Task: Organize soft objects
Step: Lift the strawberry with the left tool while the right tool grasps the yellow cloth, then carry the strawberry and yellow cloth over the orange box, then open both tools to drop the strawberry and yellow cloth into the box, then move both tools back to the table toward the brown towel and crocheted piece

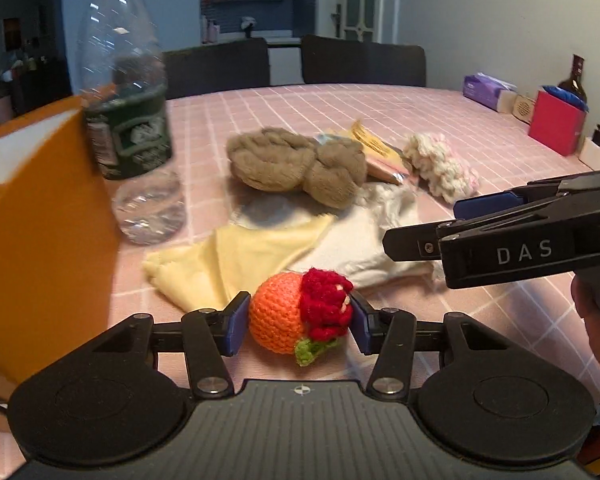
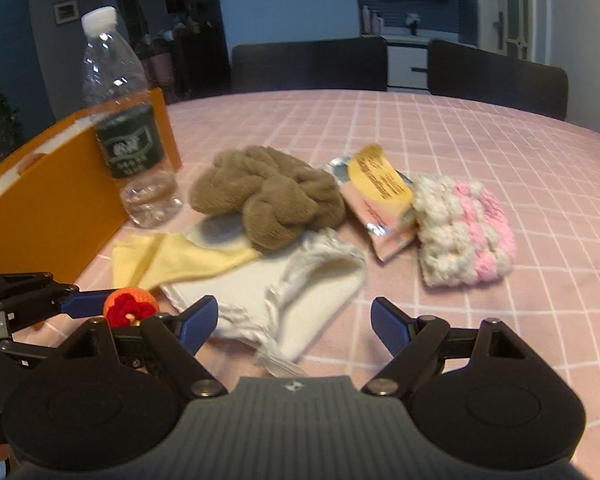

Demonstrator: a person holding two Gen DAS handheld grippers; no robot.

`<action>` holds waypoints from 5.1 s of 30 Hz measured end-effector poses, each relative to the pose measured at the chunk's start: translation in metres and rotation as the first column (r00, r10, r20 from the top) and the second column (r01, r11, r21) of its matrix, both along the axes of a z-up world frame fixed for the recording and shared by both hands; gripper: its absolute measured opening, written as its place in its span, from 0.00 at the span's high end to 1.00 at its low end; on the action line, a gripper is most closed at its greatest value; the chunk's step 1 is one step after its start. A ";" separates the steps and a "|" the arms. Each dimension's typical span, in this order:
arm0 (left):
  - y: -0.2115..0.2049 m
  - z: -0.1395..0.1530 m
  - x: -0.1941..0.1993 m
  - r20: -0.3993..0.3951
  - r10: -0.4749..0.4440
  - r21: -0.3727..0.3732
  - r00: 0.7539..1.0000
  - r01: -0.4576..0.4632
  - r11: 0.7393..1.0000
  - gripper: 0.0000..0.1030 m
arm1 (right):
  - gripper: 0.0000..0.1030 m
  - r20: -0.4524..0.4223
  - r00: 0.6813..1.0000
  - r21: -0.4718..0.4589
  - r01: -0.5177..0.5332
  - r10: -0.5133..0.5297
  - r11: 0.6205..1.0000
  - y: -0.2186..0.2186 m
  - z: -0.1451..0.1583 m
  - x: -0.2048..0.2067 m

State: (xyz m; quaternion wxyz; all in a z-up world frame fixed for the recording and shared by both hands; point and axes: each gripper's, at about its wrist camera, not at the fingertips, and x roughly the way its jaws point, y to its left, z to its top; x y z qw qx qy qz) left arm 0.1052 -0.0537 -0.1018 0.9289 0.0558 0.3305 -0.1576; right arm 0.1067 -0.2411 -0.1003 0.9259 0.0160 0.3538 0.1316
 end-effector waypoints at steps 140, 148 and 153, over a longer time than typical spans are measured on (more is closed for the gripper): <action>0.139 0.107 0.012 0.269 -0.195 0.298 0.943 0.112 0.948 0.27 | 0.52 0.191 0.771 -0.486 -0.463 0.607 0.741 0.237 0.150 0.043; 0.112 0.118 -0.021 0.365 -0.093 0.118 0.926 0.053 0.992 0.28 | 0.45 0.336 0.836 -0.342 -0.322 0.435 0.883 0.175 0.150 0.005; 0.096 0.121 -0.036 0.392 -0.090 0.010 0.916 0.093 0.996 0.28 | 0.43 0.368 0.874 -0.301 -0.211 0.318 0.930 0.136 0.134 -0.015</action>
